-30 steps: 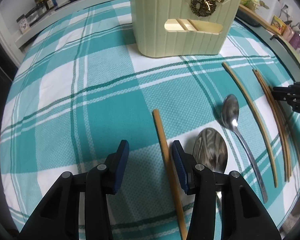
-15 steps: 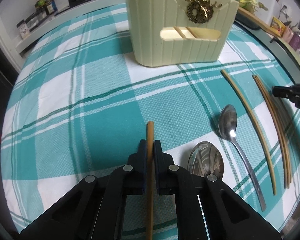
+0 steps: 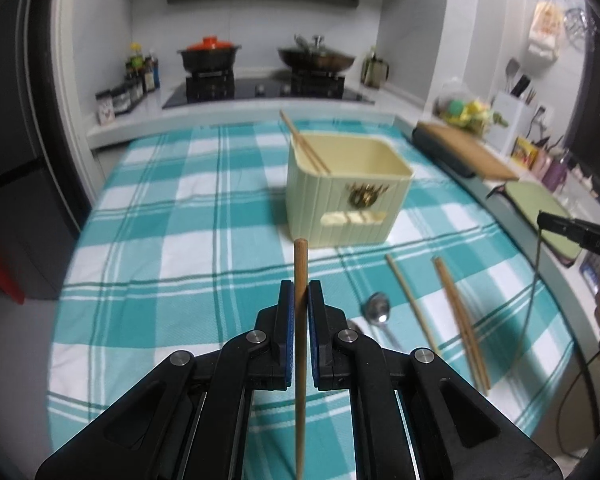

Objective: Organize utensils
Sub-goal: 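Lift both held chopsticks and lower them into the cream holder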

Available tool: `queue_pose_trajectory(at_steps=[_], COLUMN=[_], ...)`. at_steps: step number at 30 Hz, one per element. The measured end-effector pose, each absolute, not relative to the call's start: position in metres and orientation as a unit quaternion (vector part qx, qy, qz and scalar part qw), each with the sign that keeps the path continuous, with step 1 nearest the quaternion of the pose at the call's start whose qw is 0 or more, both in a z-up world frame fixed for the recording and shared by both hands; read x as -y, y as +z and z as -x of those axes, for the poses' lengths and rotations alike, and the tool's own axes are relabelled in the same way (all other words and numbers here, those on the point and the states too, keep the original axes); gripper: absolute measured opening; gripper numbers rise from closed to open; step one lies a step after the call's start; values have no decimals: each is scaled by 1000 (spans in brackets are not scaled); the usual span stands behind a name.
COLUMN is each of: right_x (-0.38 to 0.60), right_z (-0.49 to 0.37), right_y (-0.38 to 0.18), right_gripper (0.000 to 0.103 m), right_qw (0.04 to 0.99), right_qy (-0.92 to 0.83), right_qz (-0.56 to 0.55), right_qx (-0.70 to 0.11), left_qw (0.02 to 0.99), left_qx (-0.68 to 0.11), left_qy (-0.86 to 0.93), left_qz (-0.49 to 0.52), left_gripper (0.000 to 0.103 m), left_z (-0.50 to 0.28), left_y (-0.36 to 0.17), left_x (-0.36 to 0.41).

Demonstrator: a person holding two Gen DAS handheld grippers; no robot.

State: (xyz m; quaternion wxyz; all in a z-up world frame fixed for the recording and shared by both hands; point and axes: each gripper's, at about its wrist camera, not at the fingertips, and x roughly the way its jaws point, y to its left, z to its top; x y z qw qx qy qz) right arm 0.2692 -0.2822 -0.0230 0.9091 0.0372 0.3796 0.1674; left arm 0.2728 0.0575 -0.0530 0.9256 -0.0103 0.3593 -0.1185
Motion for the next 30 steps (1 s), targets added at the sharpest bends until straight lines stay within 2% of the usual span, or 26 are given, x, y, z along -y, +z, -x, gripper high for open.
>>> queue_pose_trajectory(at_steps=[6, 17, 30], right_x=[278, 266, 229], right_z=[-228, -204, -276], right_y=[12, 53, 116], right_gripper=[6, 6, 6], right_qw=[928, 952, 959], right_qy=[177, 173, 198], right_qz=[-35, -28, -10], right_qx=[-326, -250, -205], left_qw=[940, 953, 961], left_qx=[-315, -265, -223], left_qy=[-129, -141, -145], left_qz=[35, 51, 73], left_gripper=[5, 5, 4], left_z=[-241, -228, -309], left_y=[-18, 23, 100], left_x=[-66, -63, -54])
